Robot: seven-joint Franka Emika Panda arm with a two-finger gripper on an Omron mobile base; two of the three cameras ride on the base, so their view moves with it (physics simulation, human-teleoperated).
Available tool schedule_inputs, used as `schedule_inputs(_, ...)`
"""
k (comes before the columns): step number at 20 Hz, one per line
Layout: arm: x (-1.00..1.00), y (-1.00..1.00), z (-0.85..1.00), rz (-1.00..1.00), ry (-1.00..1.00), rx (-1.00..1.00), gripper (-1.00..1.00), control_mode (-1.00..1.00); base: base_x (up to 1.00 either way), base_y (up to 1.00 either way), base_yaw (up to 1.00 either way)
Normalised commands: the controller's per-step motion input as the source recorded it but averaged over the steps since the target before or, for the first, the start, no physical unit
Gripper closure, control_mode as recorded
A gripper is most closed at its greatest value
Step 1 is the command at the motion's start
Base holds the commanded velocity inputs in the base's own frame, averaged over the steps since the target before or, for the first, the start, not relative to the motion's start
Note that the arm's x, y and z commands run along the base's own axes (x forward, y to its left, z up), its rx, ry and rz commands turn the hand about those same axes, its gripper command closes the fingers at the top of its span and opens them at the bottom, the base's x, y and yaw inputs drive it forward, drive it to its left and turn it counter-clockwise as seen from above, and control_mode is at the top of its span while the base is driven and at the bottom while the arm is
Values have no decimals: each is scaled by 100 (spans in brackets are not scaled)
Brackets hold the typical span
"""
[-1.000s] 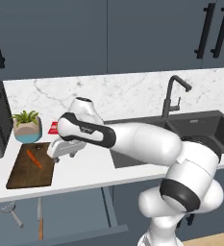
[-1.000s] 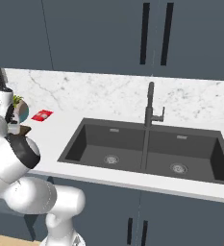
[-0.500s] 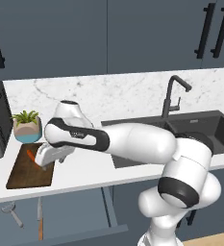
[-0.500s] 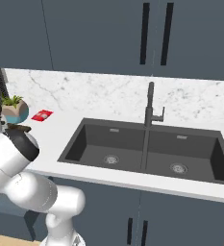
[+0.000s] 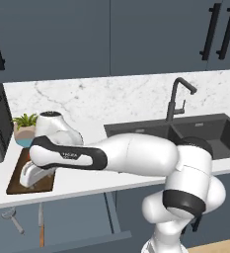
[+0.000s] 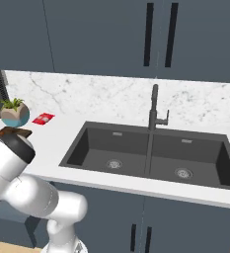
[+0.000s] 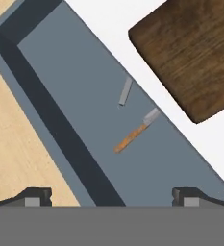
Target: Place the appropriate cutting tool for cutting the carrot skin on the cutting board.
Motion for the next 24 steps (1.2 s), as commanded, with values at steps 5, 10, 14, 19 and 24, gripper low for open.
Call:
schedule_inputs(5, -9, 4, -26, 18, -13, 0, -100, -100, 0, 0, 0)
schedule_inputs(10, -9, 7, -22, 40, -13, 0, -100, -100, 0, 0, 0)
schedule_inputs(14, -2, 2, -8, 18, -4, 0, -100, -100, 0, 0, 0)
schedule_inputs(19, -30, 38, -22, 12, 0, 0, -100, -100, 0, 0, 0)
schedule_inputs(24, -36, 30, -24, 15, 0, 0, -100, -100, 0, 0, 0)
